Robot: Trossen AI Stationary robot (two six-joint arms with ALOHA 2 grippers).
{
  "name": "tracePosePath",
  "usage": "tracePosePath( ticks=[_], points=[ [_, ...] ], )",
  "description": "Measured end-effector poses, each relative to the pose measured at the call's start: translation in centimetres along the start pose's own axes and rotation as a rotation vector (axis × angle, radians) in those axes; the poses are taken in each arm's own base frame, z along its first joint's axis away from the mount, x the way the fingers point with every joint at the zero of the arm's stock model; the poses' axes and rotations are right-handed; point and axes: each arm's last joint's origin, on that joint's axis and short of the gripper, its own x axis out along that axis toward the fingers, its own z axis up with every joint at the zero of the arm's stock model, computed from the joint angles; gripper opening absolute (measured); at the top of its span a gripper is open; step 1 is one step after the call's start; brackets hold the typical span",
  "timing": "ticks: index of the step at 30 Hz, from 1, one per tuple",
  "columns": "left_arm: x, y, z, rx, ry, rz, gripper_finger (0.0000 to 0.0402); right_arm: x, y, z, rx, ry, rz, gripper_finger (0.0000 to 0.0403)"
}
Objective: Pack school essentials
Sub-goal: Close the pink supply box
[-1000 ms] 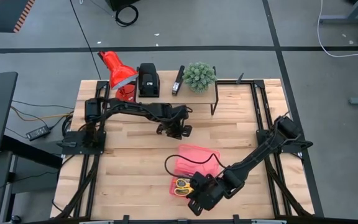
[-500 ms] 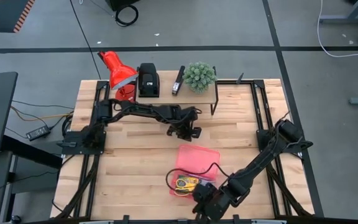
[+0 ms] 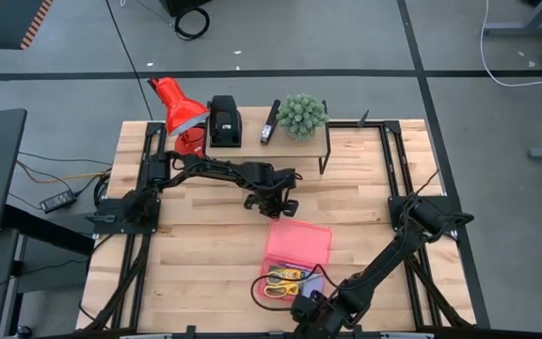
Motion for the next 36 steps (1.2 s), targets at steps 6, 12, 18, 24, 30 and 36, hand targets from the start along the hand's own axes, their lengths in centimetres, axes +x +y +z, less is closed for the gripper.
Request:
tracePosePath(
  ticks=[6, 12, 18, 24, 30, 36],
  points=[
    [0.3, -0.3, -0.7, 0.015, 0.01, 0.002, 0.0006, 0.6, -0.7, 0.0, 0.031, 0.005, -0.044, 0.0006],
    [0.5, -0.6, -1.1, 0.025, 0.007, -0.005, 0.0013, 0.8, -1.5, 0.0, 0.057, 0.003, -0.119, 0.0006],
    [0.4, -0.7, -1.1, 0.028, 0.023, -0.021, 0.0009, 0.7, -2.8, 0.5, 0.123, 0.018, -0.232, 0.0006],
    [0.5, -0.7, -1.2, 0.058, 0.057, -0.036, 0.0011, 0.7, -3.2, 0.9, 0.127, 0.023, -0.268, 0.0006],
    [0.5, -0.8, -1.3, 0.064, 0.089, -0.051, 0.0017, 0.7, -3.5, 1.5, 0.132, 0.023, -0.276, 0.0006],
    [0.4, -0.8, -1.2, 0.086, 0.11, -0.066, 0.0007, 0.7, -3.6, 1.6, 0.136, 0.028, -0.275, 0.0006]
  ],
)
